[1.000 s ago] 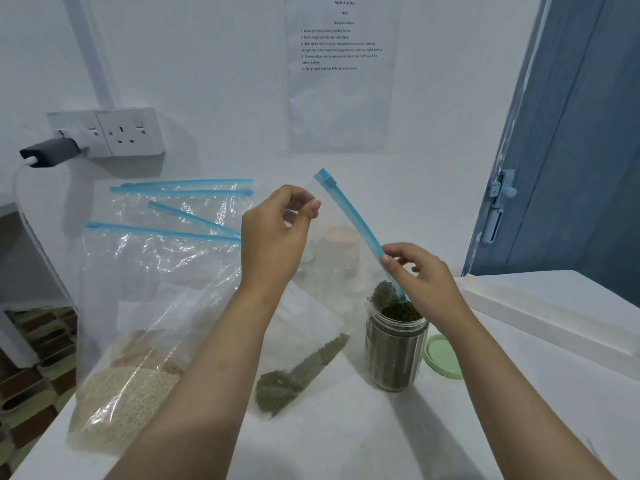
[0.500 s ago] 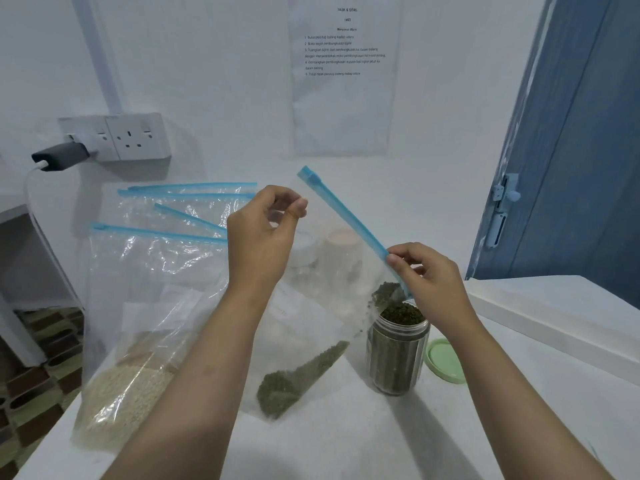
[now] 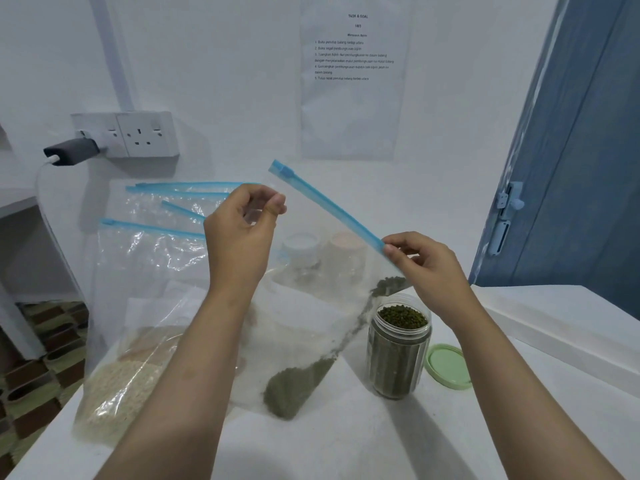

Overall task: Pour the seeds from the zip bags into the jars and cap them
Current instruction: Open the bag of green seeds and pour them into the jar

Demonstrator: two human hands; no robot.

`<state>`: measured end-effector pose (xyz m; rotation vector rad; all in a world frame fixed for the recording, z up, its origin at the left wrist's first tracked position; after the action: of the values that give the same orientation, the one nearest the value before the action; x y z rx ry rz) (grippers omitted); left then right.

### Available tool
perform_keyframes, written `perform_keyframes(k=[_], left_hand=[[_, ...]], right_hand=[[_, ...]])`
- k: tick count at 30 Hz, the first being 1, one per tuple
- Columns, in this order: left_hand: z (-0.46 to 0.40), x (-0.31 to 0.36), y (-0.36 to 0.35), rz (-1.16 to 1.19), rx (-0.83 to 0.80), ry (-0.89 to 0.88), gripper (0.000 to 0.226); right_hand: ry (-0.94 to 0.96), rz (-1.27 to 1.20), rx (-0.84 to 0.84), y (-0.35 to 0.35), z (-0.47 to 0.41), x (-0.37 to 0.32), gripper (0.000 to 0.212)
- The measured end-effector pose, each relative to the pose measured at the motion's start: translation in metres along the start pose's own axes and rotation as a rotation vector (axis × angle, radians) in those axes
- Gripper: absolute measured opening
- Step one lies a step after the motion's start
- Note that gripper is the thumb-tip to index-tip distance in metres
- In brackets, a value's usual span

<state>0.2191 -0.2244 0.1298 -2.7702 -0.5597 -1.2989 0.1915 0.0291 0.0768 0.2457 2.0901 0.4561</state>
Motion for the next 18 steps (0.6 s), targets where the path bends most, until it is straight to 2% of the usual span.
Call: perform_keyframes(k=[7,14,18], left_hand=[[0.001,-0.001,-0.002,0.011,-0.004,0.003,0.021],[-0.002,-0.005,-0.003,0.022,0.006,0.004,0.018],[-0.002,-0.007,-0.003,0.026,0.006,0.009,0.016]], right_hand=[[-0.085,-0.086,0.062,0.002,0.025,0.029,0.012],[-0.030,-0.078,0.115,0.010,0.020,0.019,0.019],[-0.034,-0.077,0.137,0.010,0.021,0.018,0.017]])
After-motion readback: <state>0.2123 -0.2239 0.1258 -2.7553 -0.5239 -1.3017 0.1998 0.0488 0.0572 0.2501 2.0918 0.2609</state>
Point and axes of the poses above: each hand's wrist, its own z-axis away from the middle knuckle, its own y-axis out of the back of the hand, x = y × z, the point moved 3 cm from there along -z, towards the middle knuckle, and after that the axes turned 12 degrees about -x, right-handed, at the moved point
